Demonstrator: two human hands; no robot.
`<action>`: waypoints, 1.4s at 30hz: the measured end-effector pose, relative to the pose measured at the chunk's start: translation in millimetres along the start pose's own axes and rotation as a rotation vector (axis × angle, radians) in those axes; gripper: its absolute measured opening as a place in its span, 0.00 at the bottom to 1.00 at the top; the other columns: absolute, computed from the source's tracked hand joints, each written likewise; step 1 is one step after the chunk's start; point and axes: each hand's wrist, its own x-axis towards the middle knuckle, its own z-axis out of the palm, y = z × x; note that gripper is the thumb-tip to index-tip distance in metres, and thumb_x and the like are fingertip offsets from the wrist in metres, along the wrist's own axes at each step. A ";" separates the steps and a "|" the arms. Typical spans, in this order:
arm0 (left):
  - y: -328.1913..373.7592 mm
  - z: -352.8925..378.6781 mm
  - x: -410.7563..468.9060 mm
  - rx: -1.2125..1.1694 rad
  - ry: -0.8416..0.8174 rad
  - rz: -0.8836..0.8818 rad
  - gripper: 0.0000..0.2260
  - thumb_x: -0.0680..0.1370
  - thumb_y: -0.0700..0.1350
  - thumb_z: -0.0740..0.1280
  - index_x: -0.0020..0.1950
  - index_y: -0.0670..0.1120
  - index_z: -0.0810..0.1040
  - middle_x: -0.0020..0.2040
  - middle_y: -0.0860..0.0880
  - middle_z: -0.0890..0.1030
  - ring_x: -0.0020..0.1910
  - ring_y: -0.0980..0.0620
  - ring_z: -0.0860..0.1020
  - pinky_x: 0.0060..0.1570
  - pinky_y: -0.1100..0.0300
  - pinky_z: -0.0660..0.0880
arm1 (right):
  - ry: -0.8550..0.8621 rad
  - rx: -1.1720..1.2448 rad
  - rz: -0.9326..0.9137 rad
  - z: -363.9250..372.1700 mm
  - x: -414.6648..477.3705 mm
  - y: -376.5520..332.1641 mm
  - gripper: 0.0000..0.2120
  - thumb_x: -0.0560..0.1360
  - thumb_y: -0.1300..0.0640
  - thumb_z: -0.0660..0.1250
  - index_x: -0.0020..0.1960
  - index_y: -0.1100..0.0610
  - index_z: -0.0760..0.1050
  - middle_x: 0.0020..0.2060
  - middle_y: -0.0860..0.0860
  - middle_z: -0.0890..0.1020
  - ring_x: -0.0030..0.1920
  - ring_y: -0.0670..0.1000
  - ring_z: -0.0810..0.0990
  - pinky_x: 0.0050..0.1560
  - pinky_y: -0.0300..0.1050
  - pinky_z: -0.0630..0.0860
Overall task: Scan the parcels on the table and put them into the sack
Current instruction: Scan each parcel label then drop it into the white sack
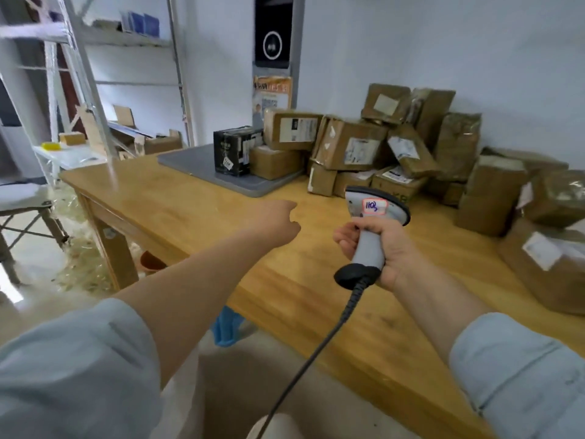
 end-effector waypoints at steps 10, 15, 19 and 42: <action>76.4 25.6 96.0 0.055 -0.028 0.015 0.24 0.78 0.49 0.64 0.74 0.47 0.66 0.67 0.45 0.73 0.63 0.45 0.73 0.54 0.55 0.72 | 0.081 0.092 -0.066 -57.5 63.0 -94.0 0.02 0.75 0.66 0.64 0.45 0.65 0.71 0.26 0.57 0.81 0.25 0.50 0.80 0.28 0.37 0.78; 85.1 29.0 173.9 -0.181 0.041 -0.049 0.14 0.75 0.48 0.69 0.58 0.45 0.78 0.53 0.46 0.80 0.52 0.47 0.78 0.50 0.53 0.77 | 0.056 0.113 -0.077 -57.7 124.2 -122.0 0.02 0.75 0.67 0.64 0.43 0.65 0.72 0.26 0.57 0.81 0.29 0.51 0.80 0.28 0.37 0.78; 80.4 26.8 259.5 -0.480 0.061 -0.201 0.39 0.65 0.51 0.78 0.71 0.45 0.66 0.66 0.45 0.73 0.64 0.44 0.73 0.62 0.46 0.73 | 0.023 0.139 -0.063 -54.3 182.8 -136.7 0.03 0.74 0.67 0.64 0.41 0.66 0.74 0.28 0.57 0.82 0.27 0.50 0.81 0.28 0.37 0.78; 71.8 -113.4 309.8 -0.651 -0.173 -0.371 0.17 0.72 0.48 0.74 0.59 0.49 0.76 0.50 0.48 0.81 0.48 0.49 0.80 0.46 0.58 0.77 | -0.024 -0.161 0.141 -15.1 177.4 -227.5 0.08 0.72 0.66 0.69 0.51 0.61 0.80 0.33 0.57 0.81 0.29 0.51 0.79 0.27 0.41 0.76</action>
